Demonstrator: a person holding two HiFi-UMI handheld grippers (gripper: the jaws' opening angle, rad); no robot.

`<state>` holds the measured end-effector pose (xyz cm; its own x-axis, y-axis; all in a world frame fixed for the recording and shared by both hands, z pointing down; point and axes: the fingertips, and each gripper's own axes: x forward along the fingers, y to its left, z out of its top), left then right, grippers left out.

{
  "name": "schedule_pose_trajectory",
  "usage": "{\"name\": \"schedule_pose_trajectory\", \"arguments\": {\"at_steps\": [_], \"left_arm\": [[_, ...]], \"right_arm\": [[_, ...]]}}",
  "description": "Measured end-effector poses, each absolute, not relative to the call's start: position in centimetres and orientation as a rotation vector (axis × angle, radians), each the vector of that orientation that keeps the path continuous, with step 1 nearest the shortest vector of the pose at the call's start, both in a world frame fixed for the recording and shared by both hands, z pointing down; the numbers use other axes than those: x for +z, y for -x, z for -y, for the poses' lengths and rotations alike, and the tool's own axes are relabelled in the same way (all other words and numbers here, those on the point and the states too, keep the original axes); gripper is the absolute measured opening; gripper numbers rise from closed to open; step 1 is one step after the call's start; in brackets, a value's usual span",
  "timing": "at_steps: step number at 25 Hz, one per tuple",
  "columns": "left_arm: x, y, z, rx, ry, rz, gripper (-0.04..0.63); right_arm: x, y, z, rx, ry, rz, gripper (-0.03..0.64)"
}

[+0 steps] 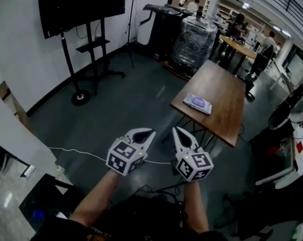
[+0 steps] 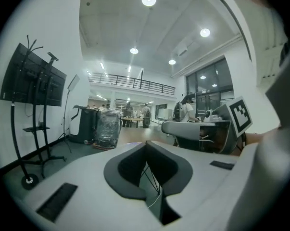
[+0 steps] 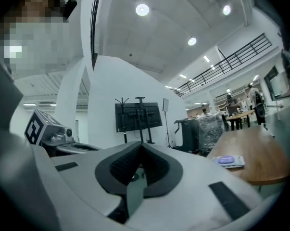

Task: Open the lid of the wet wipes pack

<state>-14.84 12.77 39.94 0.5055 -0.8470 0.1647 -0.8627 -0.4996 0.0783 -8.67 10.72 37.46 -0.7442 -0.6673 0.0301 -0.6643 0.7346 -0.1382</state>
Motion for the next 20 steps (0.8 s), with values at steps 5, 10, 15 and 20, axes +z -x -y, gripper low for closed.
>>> {"name": "schedule_pose_trajectory", "arguments": {"at_steps": [5, 10, 15, 20], "left_arm": [[40.6, 10.7, -11.2, 0.199, -2.666, 1.329, -0.003], [41.5, 7.0, -9.1, 0.225, -2.694, 1.206, -0.003], [42.2, 4.2, -6.1, 0.256, -2.705, 1.164, -0.003], [42.8, 1.6, -1.2, 0.295, -2.714, 1.16, -0.003]], "right_arm": [[38.0, 3.4, -9.6, -0.25, 1.304, -2.816, 0.011], [39.0, -1.0, -7.9, -0.294, 1.431, -2.749, 0.011], [40.0, -4.0, -5.2, -0.319, 1.47, -2.726, 0.011], [40.0, -6.9, -0.4, -0.322, 1.463, -2.679, 0.011]]}}
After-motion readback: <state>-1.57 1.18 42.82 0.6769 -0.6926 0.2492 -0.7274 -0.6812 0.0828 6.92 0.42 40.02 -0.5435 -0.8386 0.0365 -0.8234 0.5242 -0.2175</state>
